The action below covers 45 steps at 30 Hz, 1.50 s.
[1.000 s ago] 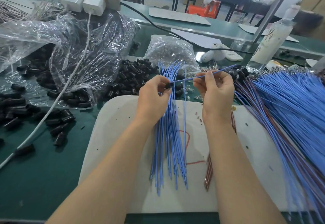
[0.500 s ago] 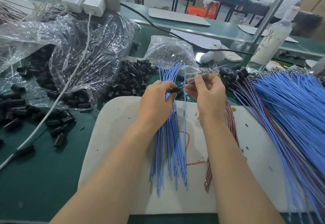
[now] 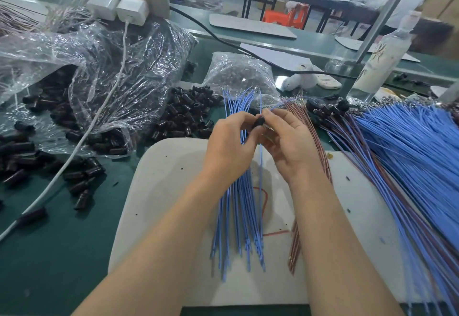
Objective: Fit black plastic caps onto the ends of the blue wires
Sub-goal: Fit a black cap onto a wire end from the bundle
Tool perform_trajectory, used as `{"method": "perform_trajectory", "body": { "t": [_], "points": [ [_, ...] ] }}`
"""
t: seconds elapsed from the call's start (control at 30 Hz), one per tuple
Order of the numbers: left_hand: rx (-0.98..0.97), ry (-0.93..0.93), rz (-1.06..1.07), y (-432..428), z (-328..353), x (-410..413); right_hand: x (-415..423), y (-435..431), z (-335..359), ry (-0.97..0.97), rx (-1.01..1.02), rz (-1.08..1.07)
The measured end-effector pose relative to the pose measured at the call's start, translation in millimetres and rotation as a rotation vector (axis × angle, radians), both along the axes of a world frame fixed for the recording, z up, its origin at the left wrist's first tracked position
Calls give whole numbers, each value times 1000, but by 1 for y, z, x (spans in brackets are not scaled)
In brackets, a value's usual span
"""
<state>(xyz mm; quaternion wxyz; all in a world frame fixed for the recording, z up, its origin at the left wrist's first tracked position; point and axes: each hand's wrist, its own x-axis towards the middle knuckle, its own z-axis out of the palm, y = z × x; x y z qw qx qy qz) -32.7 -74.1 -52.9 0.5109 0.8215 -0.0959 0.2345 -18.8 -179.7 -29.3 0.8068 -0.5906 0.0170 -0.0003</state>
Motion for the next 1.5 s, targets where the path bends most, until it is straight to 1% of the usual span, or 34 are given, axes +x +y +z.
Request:
{"method": "perform_trajectory", "body": {
  "t": [0.03, 0.07, 0.1, 0.17, 0.2, 0.23, 0.27, 0.3, 0.37, 0.43, 0.5, 0.57, 0.6, 0.63, 0.7, 0.73, 0.77, 0.8, 0.87, 0.97, 1.03, 1.1, 1.2, 1.33, 1.43, 1.5],
  "points": [
    [-59, 40, 1, 1, 2, 0, 0, 0, 0, 10, 21, -1],
    [-160, 92, -11, 2, 4, 1, 1, 0, 0, 25, 45, -2],
    [-315, 156, -53, 5, 7, 1, 1, -1, 0, 44, 70, -6],
    [-705, 289, -213, 12, 13, -1, 3, -2, 0, 86, 120, -13],
    [-852, 331, -294, 15, 15, -2, 3, -2, 0, 107, 145, -11],
    [-913, 363, -358, 18, 16, -2, 4, -4, 0, 124, 178, -6],
    [-908, 397, -415, 18, 17, -4, 5, -5, -1, 134, 222, 1],
    [-864, 429, -465, 17, 17, -5, 6, -6, -1, 138, 274, 4],
    [-750, 477, -535, 12, 15, -6, 6, -10, 0, 136, 376, -12],
    [-631, 506, -557, 9, 13, -7, 6, -12, 3, 103, 444, -55],
    [-509, 517, -548, 7, 11, -8, 6, -15, 5, 66, 453, -78],
    [-427, 523, -534, 7, 8, -7, 6, -16, 5, 42, 422, -88],
    [-400, 525, -528, 7, 7, -7, 6, -15, 4, 28, 382, -109],
    [-376, 525, -522, 7, 7, -7, 7, -15, 2, 10, 279, -151],
    [-346, 515, -520, 7, 7, -6, 8, -15, -1, 3, -89, -232],
    [-342, 508, -529, 8, 6, -6, 7, -14, -2, 37, -236, -229],
    [-338, 501, -544, 8, 6, -6, 7, -13, -2, 94, -273, -187],
    [-332, 500, -568, 8, 6, -7, 6, -12, -2, 145, -212, -129],
    [-325, 521, -635, 8, 6, -8, 5, -13, 2, 186, 58, -53],
    [-372, 589, -764, 10, 8, -10, 7, -19, 5, 153, 412, 19],
    [-424, 626, -842, 12, 9, -10, 6, -20, 5, 139, 547, 104],
    [-467, 637, -867, 14, 10, -10, 4, -21, 6, 110, 563, 178],
    [-518, 614, -824, 15, 10, -9, 2, -22, 9, 28, 507, 232],
    [-525, 587, -811, 14, 9, -9, 3, -20, 8, -58, 314, 55],
    [-544, 640, -812, 16, 11, -9, 4, -22, 7, -69, 288, -66],
    [-531, 645, -726, 17, 10, -7, 4, -24, 7, -84, 260, -111]
  ]
}}
